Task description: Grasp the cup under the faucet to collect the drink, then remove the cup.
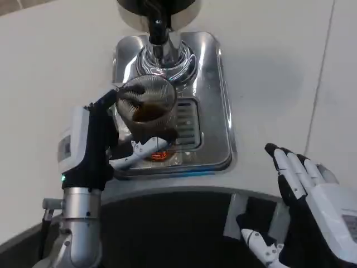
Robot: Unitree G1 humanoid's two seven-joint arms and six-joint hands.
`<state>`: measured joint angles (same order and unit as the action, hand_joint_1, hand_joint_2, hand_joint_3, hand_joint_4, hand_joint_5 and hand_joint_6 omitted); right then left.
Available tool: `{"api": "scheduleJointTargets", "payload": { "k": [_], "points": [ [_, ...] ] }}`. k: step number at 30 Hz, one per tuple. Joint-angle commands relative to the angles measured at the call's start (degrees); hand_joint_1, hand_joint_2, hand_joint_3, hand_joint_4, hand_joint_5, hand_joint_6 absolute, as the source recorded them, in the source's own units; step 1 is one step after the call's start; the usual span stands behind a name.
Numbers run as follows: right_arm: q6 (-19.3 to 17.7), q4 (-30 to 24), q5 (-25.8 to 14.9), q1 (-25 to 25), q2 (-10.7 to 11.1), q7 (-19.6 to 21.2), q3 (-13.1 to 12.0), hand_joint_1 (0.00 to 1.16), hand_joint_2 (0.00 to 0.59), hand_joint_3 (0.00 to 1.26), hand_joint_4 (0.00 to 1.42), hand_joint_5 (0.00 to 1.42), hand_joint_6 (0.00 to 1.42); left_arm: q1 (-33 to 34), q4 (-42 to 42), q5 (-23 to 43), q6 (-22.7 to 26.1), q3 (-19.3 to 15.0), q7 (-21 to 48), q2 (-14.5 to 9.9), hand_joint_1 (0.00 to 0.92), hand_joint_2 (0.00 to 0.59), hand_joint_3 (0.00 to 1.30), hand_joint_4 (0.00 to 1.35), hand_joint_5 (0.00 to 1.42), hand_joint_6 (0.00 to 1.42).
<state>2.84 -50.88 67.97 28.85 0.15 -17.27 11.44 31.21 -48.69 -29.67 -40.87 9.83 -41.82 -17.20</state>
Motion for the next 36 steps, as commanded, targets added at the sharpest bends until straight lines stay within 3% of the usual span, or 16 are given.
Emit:
{"api": "scheduleJointTargets", "payload": {
  "k": [1,16,23,30,36],
  "points": [
    [0.5,0.8,-0.1,-0.3,0.2,-0.4,0.2,0.31,0.422,0.00,0.00,0.00,0.00,-1.6,3.4,1.0,-2.4,-1.5,0.6,-0.7,0.754,0.040,1.15,1.32,1.37,1.42],
    [0.2,2.2,-1.4,-1.6,1.0,0.9,-0.3,0.31,0.429,0.00,0.00,0.00,0.00,-6.3,11.4,1.3,-1.7,-5.0,3.8,-0.6,0.768,0.055,1.17,1.32,1.37,1.42],
    [-0.6,2.9,-1.3,-1.5,2.0,2.1,0.0,0.31,0.429,0.00,0.00,0.00,0.00,-10.2,15.1,1.0,-2.6,-6.1,5.2,-2.2,0.781,0.057,1.19,1.32,1.37,1.42],
    [-1.4,3.6,1.2,-4.0,5.7,1.9,-0.5,0.19,0.438,0.00,0.00,0.00,0.00,-14.3,19.4,0.8,-4.6,-7.0,6.9,-3.9,0.784,0.056,1.19,1.32,1.37,1.42],
    [-3.0,3.8,1.2,-4.6,8.9,3.5,-1.5,0.17,0.458,0.00,0.00,0.00,0.00,-16.9,23.6,1.5,-6.0,-8.3,9.0,-4.5,0.785,0.056,1.19,1.32,1.37,1.42]
  ]
}}
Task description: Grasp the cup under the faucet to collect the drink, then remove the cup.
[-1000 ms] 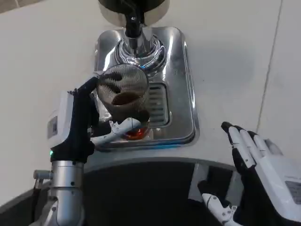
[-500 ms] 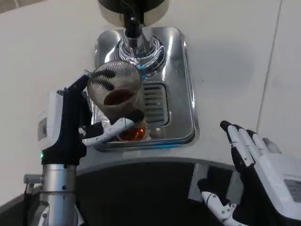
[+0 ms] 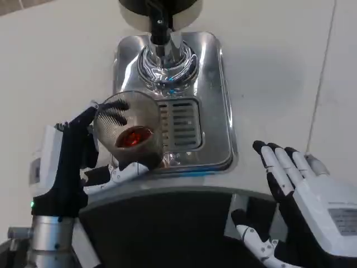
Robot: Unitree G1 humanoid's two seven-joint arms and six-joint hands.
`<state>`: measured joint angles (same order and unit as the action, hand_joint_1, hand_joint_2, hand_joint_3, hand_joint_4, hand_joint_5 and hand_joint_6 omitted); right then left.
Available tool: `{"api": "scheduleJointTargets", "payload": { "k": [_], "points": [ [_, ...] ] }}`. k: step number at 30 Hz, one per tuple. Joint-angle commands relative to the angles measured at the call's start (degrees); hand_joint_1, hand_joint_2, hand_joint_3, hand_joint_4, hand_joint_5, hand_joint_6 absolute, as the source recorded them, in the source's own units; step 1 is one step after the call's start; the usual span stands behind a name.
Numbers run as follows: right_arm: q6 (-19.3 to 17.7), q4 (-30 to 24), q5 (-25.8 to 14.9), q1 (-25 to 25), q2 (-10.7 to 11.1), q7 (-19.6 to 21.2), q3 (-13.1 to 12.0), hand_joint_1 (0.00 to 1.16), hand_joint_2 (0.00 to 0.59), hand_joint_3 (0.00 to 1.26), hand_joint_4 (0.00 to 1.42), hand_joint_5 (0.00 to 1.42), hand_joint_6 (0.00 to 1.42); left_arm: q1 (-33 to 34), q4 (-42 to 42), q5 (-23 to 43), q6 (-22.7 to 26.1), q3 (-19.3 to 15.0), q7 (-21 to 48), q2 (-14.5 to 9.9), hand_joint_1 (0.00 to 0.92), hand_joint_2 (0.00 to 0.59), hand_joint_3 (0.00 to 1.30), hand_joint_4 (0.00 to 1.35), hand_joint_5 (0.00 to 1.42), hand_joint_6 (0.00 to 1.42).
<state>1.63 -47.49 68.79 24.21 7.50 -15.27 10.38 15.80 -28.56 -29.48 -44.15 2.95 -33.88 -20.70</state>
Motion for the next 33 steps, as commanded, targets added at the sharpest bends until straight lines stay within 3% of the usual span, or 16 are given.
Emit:
{"api": "scheduleJointTargets", "payload": {
  "k": [1,11,18,24,33],
  "points": [
    [-2.2,0.6,0.3,0.1,2.0,2.0,-0.5,0.17,0.461,0.00,0.00,0.00,0.00,-2.0,4.1,1.5,-2.9,-1.6,1.5,-1.0,0.785,0.056,1.20,1.32,1.37,1.42],
    [-6.3,1.6,-0.9,1.2,6.0,6.9,-2.0,0.15,0.495,0.00,0.00,0.00,0.00,-7.2,11.2,1.9,-5.4,-3.6,5.4,-1.0,0.789,0.063,1.20,1.31,1.37,1.42],
    [-8.1,2.4,-1.6,2.3,6.7,10.3,-2.3,0.15,0.515,0.00,0.00,0.00,0.00,-11.4,15.8,2.6,-7.7,-3.9,9.1,-0.9,0.789,0.064,1.21,1.31,1.37,1.42],
    [-10.7,2.7,-1.2,4.8,7.2,16.1,-2.5,0.17,0.526,0.00,0.00,0.00,0.00,-14.5,18.7,3.5,-10.4,-4.2,12.6,-1.2,0.789,0.064,1.21,1.31,1.37,1.42],
    [-13.1,4.3,0.7,7.8,7.4,21.0,-1.3,0.17,0.535,0.00,0.00,0.00,0.00,-17.6,21.3,4.5,-13.3,-4.5,16.4,-0.6,0.789,0.066,1.22,1.31,1.37,1.42]
  ]
}}
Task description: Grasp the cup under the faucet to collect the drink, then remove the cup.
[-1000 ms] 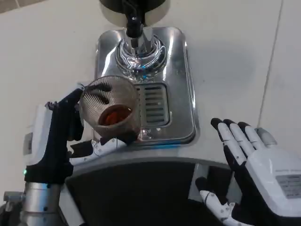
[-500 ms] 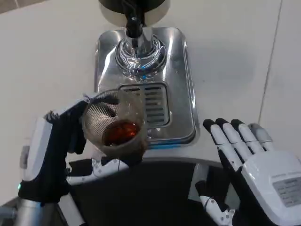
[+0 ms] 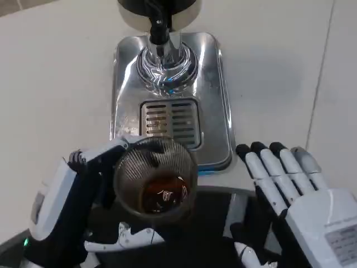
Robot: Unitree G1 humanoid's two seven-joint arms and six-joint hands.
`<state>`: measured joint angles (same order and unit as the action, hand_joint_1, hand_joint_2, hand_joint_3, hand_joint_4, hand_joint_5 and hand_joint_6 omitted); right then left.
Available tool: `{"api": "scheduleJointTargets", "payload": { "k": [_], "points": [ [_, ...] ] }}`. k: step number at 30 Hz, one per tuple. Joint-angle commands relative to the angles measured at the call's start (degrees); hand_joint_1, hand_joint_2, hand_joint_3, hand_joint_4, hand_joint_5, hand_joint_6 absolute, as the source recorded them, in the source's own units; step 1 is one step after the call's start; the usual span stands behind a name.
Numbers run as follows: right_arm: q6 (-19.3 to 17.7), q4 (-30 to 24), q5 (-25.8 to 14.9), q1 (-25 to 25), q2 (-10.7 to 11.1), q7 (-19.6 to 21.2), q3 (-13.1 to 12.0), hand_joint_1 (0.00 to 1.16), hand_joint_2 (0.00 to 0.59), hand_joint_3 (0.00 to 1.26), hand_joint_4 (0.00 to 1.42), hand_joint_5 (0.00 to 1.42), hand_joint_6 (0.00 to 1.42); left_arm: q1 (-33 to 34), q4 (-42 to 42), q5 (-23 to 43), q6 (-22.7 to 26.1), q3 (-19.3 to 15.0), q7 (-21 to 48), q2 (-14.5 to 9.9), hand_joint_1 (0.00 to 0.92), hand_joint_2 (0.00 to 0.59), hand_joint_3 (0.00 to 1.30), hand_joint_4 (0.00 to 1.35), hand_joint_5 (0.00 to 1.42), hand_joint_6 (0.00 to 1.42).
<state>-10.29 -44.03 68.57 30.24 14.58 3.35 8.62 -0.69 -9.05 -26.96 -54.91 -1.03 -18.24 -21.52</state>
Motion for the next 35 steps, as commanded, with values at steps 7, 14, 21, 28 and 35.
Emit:
{"api": "scheduleJointTargets", "payload": {
  "k": [7,14,21,28,35],
  "points": [
    [-3.2,-0.6,1.3,6.5,0.8,5.5,1.1,0.16,0.543,0.00,0.00,0.00,0.00,-2.7,3.2,2.6,-5.0,-0.5,3.5,0.0,0.789,0.071,1.22,1.30,1.36,1.42],
    [-4.5,-3.4,1.4,11.0,0.6,6.9,0.8,0.15,0.552,0.00,0.00,0.00,0.00,-4.3,4.3,2.7,-7.3,-0.7,5.7,0.2,0.789,0.072,1.22,1.29,1.36,1.42],
    [-4.8,-4.1,1.9,13.5,0.1,7.4,0.8,0.15,0.554,0.00,0.00,0.00,0.00,-6.0,5.2,3.8,-7.6,-0.3,7.6,0.9,0.789,0.073,1.22,1.29,1.36,1.42],
    [-4.6,-3.3,1.4,13.0,-0.4,7.5,-0.2,0.15,0.555,0.00,0.00,0.00,0.00,-5.9,5.1,3.8,-7.1,-0.7,8.4,2.0,0.787,0.077,1.21,1.29,1.36,1.42],
    [-3.9,-1.8,0.6,9.8,-1.0,6.4,-0.7,0.14,0.555,0.00,0.00,0.00,0.00,-5.8,4.6,3.4,-7.2,-0.7,8.6,2.7,0.787,0.079,1.21,1.29,1.36,1.42]
  ]
}}
